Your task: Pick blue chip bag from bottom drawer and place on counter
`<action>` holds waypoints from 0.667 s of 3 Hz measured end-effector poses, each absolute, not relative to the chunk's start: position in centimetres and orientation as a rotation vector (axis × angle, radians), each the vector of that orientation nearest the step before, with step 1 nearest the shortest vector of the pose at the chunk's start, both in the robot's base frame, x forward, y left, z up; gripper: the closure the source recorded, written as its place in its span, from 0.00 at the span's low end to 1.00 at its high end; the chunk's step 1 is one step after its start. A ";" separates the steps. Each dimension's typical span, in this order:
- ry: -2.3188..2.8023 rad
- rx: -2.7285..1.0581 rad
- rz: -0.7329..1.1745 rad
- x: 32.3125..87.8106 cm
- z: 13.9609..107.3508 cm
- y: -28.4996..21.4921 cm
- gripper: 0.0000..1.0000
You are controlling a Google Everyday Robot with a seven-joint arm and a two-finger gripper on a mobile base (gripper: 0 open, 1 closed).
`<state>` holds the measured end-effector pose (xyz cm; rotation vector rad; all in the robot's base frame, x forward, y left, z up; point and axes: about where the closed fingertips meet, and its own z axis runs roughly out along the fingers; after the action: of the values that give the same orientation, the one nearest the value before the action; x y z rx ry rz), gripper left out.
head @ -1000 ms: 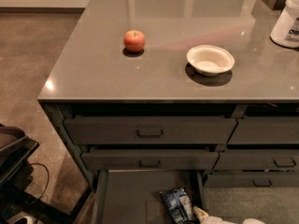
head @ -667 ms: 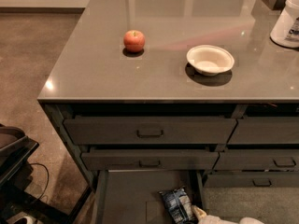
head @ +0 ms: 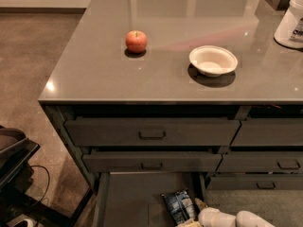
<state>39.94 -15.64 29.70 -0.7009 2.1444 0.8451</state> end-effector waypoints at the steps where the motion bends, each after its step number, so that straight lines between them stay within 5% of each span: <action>1: 2.144 -0.701 0.845 39.9 29.7 -15.6 0.00; 2: 2.137 -0.639 0.833 41.0 28.4 -15.7 0.00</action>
Offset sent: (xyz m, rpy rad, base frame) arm 0.0262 -0.0063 -0.0333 0.0401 -0.0201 -0.1321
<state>40.95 -15.69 28.40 -0.6395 2.1366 0.8330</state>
